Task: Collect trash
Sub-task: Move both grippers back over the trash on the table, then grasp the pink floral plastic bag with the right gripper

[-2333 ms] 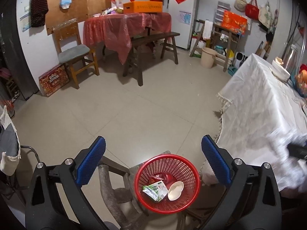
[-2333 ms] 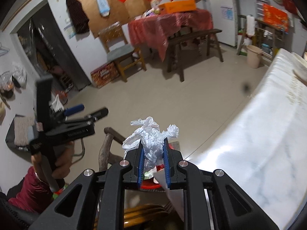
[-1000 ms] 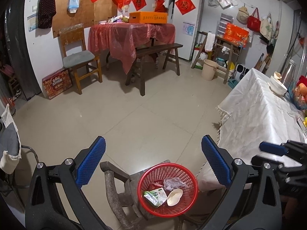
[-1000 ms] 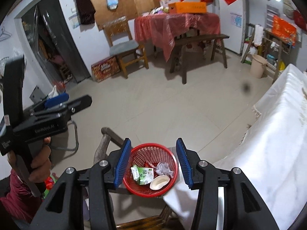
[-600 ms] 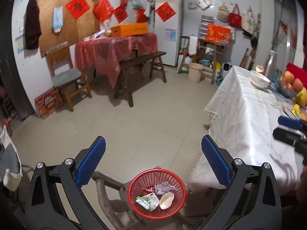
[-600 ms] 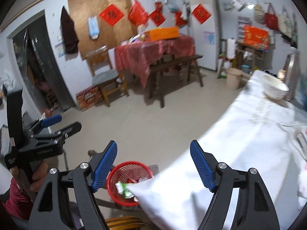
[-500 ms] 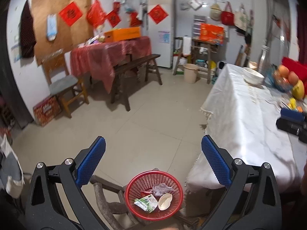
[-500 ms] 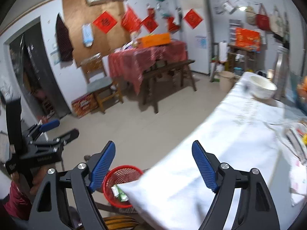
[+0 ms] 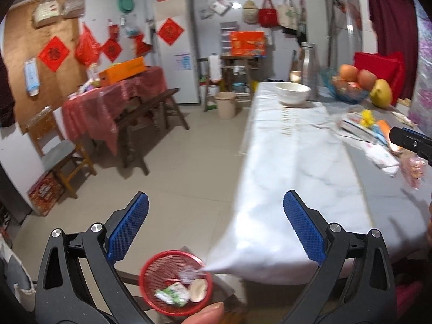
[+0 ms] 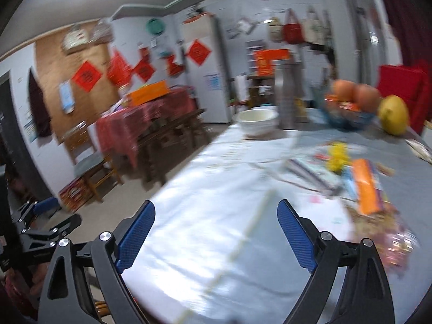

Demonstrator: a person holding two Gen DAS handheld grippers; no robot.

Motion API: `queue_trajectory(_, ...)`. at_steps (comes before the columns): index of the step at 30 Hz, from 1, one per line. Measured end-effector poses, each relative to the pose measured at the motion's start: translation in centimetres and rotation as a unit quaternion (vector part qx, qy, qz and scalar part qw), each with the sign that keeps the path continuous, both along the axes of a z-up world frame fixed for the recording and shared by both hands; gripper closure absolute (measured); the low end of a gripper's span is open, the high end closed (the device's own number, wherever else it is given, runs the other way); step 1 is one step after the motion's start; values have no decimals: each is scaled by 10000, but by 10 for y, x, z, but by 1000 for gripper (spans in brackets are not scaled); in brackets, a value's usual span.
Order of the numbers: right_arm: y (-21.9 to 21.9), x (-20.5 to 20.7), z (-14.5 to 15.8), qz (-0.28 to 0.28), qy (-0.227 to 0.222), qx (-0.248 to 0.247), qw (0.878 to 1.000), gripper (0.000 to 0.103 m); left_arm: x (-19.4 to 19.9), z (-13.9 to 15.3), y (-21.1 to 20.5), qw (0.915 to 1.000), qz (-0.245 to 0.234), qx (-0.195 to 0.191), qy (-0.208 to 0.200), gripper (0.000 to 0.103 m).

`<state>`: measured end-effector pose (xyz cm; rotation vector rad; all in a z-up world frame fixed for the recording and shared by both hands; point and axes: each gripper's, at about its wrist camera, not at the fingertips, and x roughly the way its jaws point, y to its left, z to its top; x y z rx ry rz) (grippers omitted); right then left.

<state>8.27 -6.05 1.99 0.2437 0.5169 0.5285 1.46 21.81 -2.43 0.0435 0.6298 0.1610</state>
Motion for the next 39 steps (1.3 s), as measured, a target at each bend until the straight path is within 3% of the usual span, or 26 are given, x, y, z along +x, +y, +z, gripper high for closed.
queue_trajectory(4, -55, 5, -20, -546, 111, 144, 9983, 13, 14, -8, -31, 9993, -290, -208, 141, 7)
queue_trajectory(9, -118, 5, -38, -1185, 168, 351, 9922, 12, 36, -21, -72, 9967, -685, -152, 408, 7)
queue_trajectory(14, -159, 7, -55, -1695, 224, 419, 9844, 9, 62, -34, -111, 9913, -1037, -323, 740, 7)
queue_trajectory(21, -175, 16, -89, -1773, 736, 417, 9805, 8, 95, -57, -155, 9835, -1288, -364, 1220, 7)
queue_trajectory(26, -175, 21, -104, -1590, 1021, 484, 9808, 8, 110, -73, -163, 9788, -1273, -526, 1517, 7)
queue_trajectory(32, -167, 30, -108, -1373, 1255, 508, 9812, 8, 111, -76, -166, 9826, -1161, -441, 1383, 7)
queue_trajectory(39, -151, 40, -108, -1306, 1450, 84, 9807, 8, 110, -77, -165, 9850, -1105, -421, 1255, 6)
